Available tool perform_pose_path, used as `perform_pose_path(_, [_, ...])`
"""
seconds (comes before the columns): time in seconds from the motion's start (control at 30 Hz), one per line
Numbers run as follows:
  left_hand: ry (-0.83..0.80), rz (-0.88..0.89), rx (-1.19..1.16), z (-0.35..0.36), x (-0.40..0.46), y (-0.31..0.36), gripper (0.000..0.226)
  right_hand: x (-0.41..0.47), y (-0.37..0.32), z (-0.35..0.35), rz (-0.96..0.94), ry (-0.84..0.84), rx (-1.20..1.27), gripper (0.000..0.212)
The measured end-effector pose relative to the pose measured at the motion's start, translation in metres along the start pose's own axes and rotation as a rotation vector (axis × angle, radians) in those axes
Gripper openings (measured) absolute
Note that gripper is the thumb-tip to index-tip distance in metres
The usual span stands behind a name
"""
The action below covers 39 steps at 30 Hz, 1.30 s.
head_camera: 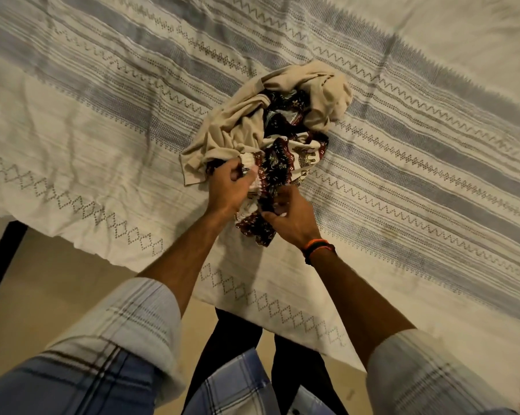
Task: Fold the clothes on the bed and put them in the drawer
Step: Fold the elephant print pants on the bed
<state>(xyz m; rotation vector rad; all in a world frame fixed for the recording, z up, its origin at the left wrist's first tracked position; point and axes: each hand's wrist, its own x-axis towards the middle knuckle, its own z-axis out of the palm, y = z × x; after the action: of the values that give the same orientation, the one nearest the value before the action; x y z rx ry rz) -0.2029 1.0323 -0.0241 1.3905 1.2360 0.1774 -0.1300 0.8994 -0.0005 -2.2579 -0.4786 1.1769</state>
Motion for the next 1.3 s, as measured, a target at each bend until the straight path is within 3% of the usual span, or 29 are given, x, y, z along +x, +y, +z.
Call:
perform_pose_path(0.13, [-0.156,-0.019,-0.168,0.007,-0.044,0.037,0.027,-0.025,-0.027,-0.022,-0.19,0.146,0.023,0.075])
perform_pose_path(0.2, [-0.16,-0.05,-0.17,0.012,-0.047,0.037,0.034,-0.021,-0.031,-0.024,-0.2,0.15,0.036,0.07])
perform_pose_path(0.27, [-0.132,0.063,-0.087,0.01,-0.067,0.054,0.039,-0.041,-0.04,-0.043,-0.273,0.166,0.029,0.06])
perform_pose_path(0.33, [-0.081,0.205,0.035,0.01,-0.099,0.075,0.034,-0.065,-0.044,-0.062,-0.318,0.187,0.021,0.049])
perform_pose_path(0.5, [0.172,0.323,0.196,0.016,-0.144,0.103,0.02,-0.095,-0.047,-0.093,-0.365,0.177,0.093,0.041])
perform_pose_path(0.7, [0.384,0.581,0.286,0.036,-0.209,0.141,0.034,-0.146,-0.039,-0.162,-0.58,0.277,0.097,0.023])
perform_pose_path(0.83, [0.226,0.735,0.337,0.051,-0.233,0.162,0.032,-0.165,-0.037,-0.193,-0.678,0.288,0.07,0.015])
perform_pose_path(1.03, [0.171,0.819,0.224,0.077,-0.291,0.205,0.022,-0.209,-0.03,-0.245,-0.759,0.413,0.076,0.017])
perform_pose_path(1.3, [0.075,0.974,0.267,0.091,-0.343,0.255,0.01,-0.265,-0.032,-0.293,-0.793,0.564,0.144,0.013])
